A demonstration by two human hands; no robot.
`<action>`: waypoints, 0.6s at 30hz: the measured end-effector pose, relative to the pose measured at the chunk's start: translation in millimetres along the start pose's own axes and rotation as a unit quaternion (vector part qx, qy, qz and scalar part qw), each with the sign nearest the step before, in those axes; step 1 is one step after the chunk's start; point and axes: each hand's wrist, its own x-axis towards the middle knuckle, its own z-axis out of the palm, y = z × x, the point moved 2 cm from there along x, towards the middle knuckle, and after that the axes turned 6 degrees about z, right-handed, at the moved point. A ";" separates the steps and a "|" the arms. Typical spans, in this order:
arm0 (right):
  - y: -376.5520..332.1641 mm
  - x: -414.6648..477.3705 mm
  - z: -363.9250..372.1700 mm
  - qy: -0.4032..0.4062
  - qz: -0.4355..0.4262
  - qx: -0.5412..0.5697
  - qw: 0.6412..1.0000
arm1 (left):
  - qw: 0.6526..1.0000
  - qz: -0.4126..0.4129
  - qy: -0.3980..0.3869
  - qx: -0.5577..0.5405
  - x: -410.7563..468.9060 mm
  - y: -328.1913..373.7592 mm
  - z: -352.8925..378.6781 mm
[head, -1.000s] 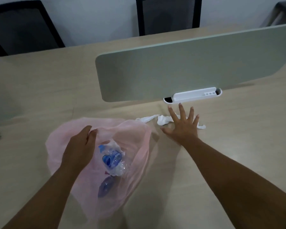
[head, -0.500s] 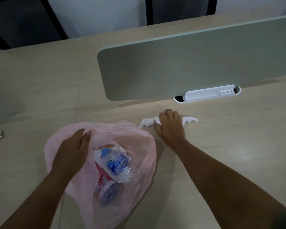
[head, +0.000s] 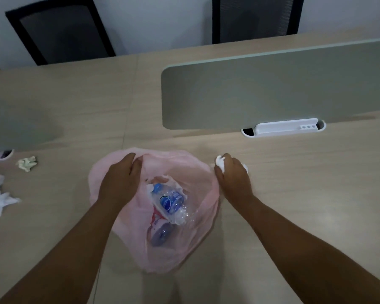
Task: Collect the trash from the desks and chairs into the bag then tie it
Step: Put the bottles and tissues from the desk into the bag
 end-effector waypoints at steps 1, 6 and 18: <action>-16.5 -11.0 -11.5 0.025 -0.032 0.050 0.998 | 1.000 -0.003 0.008 -0.012 -2.1 1.0 -2.9; -118.2 -71.3 -24.6 0.024 -0.217 0.135 0.967 | 0.996 -0.010 0.057 -0.062 -23.5 0.6 -29.8; -162.1 -114.8 -33.3 -0.221 -0.232 0.108 0.941 | 0.985 -0.003 0.146 0.094 -104.4 -58.7 -92.9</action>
